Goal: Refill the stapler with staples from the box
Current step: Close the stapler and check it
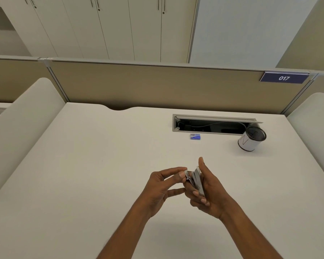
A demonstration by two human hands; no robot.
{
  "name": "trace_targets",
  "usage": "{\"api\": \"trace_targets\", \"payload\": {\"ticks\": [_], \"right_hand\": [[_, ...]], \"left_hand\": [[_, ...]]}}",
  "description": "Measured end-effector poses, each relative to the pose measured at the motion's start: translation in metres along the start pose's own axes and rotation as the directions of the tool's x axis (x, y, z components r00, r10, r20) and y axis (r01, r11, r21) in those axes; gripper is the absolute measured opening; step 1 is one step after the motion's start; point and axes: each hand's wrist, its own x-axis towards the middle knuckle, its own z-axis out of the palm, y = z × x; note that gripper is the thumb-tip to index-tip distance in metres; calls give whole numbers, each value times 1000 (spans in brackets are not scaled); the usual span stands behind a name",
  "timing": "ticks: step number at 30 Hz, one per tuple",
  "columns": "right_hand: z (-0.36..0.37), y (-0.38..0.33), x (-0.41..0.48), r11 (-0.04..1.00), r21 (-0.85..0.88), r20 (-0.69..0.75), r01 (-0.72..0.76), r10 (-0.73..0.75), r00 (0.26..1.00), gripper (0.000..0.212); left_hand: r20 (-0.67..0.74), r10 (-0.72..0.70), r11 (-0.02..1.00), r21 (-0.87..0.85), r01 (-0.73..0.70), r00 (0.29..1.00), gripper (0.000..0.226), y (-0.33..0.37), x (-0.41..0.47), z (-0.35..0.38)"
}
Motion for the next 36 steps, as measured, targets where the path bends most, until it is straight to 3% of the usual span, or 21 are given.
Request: {"api": "trace_targets", "payload": {"ticks": [7,17,36], "right_hand": [[3,-1,-2,998,-62,16,17,-16,1000,82],[11,-4,2,976,-184,-159,113,-143,977,63],[13,-2,13,972,-196,-187,127,-164,969,61]], "left_hand": [[-38,-12,999,-51,10,999,46,3,-3,2],[-6,3,995,-101,-4,1000,40,9,-3,2],[10,-9,994,-109,10,1000,39,9,2,-8]]}}
